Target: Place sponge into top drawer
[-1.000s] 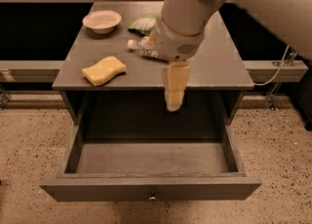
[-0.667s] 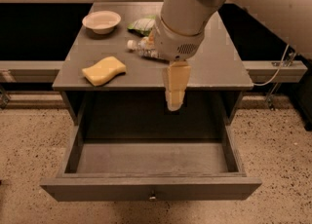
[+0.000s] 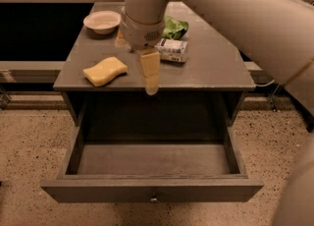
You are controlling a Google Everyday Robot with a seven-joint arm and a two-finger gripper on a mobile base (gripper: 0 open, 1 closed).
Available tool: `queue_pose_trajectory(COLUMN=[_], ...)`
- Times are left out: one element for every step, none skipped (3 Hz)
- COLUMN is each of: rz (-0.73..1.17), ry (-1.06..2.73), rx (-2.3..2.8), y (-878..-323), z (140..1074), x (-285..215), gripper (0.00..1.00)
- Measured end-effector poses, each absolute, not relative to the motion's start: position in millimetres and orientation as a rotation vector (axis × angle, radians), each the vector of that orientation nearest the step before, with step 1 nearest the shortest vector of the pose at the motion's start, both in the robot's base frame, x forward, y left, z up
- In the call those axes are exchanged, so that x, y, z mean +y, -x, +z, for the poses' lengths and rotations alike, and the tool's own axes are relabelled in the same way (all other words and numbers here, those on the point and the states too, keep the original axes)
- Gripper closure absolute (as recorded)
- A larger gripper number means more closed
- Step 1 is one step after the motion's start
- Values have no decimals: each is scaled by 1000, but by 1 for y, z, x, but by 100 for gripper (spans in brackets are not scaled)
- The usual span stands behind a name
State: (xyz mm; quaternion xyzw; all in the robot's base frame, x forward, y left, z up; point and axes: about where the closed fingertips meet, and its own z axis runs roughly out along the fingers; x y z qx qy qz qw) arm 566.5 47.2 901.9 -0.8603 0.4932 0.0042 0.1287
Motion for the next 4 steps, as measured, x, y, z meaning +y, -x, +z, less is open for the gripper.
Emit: queue_pose_trajectory(rz=[35, 50, 77, 126], ry=[2602, 2650, 2662, 2662], rx=[1323, 1256, 1258, 1237], y=[-610, -644, -666, -670], z=[885, 868, 843, 828], x=[88, 119, 132, 142], gripper=[0, 0, 17, 41])
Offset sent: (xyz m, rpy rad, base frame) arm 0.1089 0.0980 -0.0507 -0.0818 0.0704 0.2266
